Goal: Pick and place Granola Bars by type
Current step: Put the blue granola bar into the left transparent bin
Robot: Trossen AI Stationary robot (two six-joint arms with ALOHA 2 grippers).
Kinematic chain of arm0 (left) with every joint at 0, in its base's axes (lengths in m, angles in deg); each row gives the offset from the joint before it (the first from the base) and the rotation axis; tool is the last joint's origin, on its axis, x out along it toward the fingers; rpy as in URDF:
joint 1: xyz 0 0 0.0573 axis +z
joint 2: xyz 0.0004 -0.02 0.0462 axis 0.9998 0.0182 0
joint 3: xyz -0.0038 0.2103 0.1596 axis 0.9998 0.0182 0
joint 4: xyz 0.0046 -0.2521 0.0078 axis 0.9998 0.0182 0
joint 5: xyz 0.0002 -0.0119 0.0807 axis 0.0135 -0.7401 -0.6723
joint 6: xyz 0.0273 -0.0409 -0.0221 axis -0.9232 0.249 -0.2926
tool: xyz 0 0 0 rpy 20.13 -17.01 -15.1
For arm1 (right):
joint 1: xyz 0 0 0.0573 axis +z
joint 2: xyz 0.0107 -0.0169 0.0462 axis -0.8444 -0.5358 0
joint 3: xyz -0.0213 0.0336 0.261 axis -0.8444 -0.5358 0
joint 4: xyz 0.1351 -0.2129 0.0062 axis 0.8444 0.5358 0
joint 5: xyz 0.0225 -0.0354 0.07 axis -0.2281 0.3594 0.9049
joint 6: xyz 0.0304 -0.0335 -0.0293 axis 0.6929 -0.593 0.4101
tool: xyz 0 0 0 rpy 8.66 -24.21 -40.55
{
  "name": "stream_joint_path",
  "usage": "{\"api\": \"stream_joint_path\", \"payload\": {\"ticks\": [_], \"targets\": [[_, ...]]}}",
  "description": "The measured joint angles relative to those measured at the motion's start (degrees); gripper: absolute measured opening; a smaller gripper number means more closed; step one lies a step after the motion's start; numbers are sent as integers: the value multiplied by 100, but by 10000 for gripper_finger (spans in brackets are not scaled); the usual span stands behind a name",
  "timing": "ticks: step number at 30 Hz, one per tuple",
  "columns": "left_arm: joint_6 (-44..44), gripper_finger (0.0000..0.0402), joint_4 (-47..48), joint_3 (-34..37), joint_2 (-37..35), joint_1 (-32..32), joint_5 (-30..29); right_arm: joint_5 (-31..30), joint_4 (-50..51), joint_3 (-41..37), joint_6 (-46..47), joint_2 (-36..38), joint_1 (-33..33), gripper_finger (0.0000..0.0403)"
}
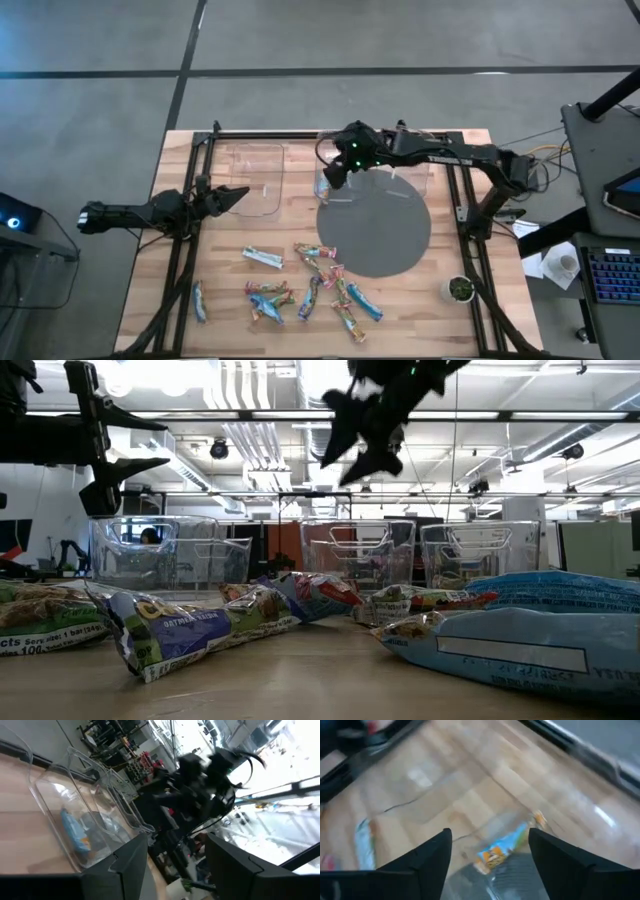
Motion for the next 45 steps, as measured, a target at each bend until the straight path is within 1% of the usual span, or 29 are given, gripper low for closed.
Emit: {"api": "stream_joint_path", "payload": {"ticks": [2, 5, 7, 10, 11, 13, 16, 19, 22, 27, 31, 35, 38, 42, 45], "targets": [[208, 181, -120, 0, 0, -1, 0, -160, 45, 2, -263, 141, 158, 262], [400, 181, -348, -53, 0, -3, 26, -385, 208, -53, -335, 277, 290, 260], [369, 181, -313, -248, 51, -3, 108, -433, 313, -76, -266, 315, 312, 256], [91, 181, -261, -640, 172, -5, 104, -440, 505, -93, -141, 312, 328, 251], [-18, 181, -166, -765, 252, -4, 104, -410, 587, -95, -102, 305, 332, 249], [-174, 181, 212, -979, 428, -3, 109, -156, 782, -95, -83, 297, 353, 247], [-159, 181, 895, -1266, 746, -3, 169, 246, 1308, -96, -153, 297, 494, 247], [79, 181, 1313, -1361, 1129, -3, 255, 339, 1994, -96, -375, 297, 786, 246], [106, 181, 1211, -1381, 1480, -3, 465, 343, 2474, -137, -429, 295, 1138, 244], [-61, 180, 1189, -1383, 1902, -3, 746, 338, 2770, -259, -412, 291, 1915, 244], [-215, 180, 1187, -1385, 2058, -3, 831, 336, 2838, -500, -92, 238, 2592, 245], [-492, 180, 1187, -1385, 2085, -3, 837, 332, 2754, -886, 792, 236, 3293, 247], [-711, 181, 1187, -1384, 2085, -3, 835, 334, 2299, -1158, 1617, 234, 3795, 245], [-967, 181, 1186, -1384, 2084, 4, 829, 274, 1075, -1550, 2453, 234, 4338, 244], [-1068, 181, 1187, -1385, 2083, 3, 827, 175, 205, -1871, 2921, 234, 4608, 246]]}}
